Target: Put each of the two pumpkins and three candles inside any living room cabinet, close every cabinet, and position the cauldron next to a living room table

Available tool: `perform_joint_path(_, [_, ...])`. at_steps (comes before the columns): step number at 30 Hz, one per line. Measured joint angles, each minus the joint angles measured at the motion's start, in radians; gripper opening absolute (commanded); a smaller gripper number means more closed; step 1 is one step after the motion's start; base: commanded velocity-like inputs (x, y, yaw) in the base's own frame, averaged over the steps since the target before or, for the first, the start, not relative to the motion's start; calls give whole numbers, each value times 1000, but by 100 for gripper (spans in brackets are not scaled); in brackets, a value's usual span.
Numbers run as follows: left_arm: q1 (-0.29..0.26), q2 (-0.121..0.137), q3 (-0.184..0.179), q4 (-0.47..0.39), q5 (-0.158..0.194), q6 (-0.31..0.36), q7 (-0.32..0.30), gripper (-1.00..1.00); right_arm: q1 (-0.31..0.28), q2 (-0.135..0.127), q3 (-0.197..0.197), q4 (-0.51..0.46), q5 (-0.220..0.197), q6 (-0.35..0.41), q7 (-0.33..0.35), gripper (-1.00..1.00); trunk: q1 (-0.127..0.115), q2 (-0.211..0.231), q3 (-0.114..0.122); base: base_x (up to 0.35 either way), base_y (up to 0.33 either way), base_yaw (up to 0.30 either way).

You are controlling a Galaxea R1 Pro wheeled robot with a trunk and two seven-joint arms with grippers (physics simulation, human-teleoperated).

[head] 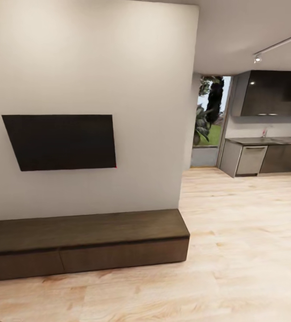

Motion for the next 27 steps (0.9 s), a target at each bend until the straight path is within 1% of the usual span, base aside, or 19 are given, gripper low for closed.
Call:
perform_joint_path(4, [0,-8,0,0,0,0,0,100,0,0,0,0,1,0,-1,100,0,0,0,156,-273,211])
perform_joint_path(6, [0,-10,0,0,0,0,0,100,0,0,0,0,1,0,0,100,0,0,0,47,-295,68])
perform_joint_path(8, [0,-12,-10,0,-1,0,0,100,0,0,0,0,0,0,-1,100,0,0,0,18,-301,26])
perform_joint_path(10, [0,-12,-26,0,-2,0,-1,100,0,0,0,0,0,0,0,100,0,0,0,7,-303,11])
perform_joint_path(12, [0,-13,-58,0,-4,0,-1,100,0,0,0,0,0,0,0,100,0,0,0,3,-303,4])
perform_joint_path(15, [0,-14,-75,0,-5,0,-1,100,0,0,0,0,0,0,1,100,0,0,0,1,-304,2])
perform_joint_path(18, [0,-13,-81,0,-5,0,-1,100,0,0,-1,0,-1,0,4,100,0,0,0,0,-304,-31])
perform_joint_path(21, [0,-13,-83,0,-4,0,-1,100,0,0,0,-1,-2,0,4,100,0,0,0,54,-302,-161])
perform_joint_path(24, [0,-13,-83,0,-3,0,-1,100,0,0,0,0,-2,0,5,100,0,0,0,205,-248,-57])
perform_joint_path(27, [0,-13,-83,0,-3,0,-2,100,0,0,0,0,-2,0,6,100,0,0,0,265,-122,-21])
